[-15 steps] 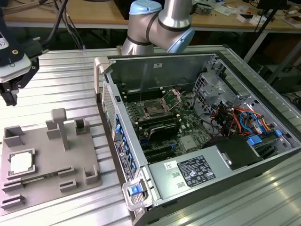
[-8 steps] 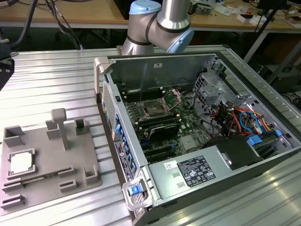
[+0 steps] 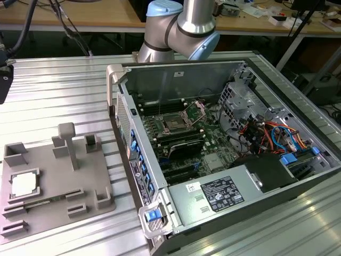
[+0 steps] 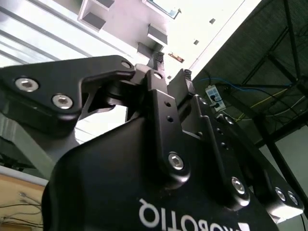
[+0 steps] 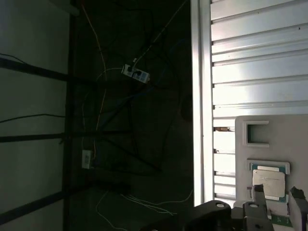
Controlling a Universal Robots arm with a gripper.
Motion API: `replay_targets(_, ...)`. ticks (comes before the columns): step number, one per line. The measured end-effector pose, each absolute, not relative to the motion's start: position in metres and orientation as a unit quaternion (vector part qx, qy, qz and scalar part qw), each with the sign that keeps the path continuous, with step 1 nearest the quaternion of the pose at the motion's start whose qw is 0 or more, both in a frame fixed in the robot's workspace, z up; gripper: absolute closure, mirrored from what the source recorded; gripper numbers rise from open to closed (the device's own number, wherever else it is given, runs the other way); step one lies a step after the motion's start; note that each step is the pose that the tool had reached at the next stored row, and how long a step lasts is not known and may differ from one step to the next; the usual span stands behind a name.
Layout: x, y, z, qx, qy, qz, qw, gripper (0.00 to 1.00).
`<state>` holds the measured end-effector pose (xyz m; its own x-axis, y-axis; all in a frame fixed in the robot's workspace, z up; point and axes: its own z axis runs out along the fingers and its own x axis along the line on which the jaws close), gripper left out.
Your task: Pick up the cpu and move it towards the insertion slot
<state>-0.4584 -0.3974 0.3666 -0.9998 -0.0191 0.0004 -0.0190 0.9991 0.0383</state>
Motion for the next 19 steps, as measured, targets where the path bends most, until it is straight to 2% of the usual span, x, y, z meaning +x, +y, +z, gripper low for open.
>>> replay_targets(3,-0.458,-0.398,0.367,0.010,-1.000,-0.019,0.000,0.67)
replay_targets(5,-0.458,-0.398,0.366,0.012,-1.000,-0.019,0.000,0.55)
replay_targets(6,-0.458,-0.398,0.366,0.014,-1.000,-0.019,0.001,0.55)
replay_targets(7,-0.459,-0.398,0.365,0.016,-1.000,-0.019,0.001,0.49)
replay_targets(19,-0.459,-0.398,0.355,0.023,-1.000,-0.019,0.004,0.49)
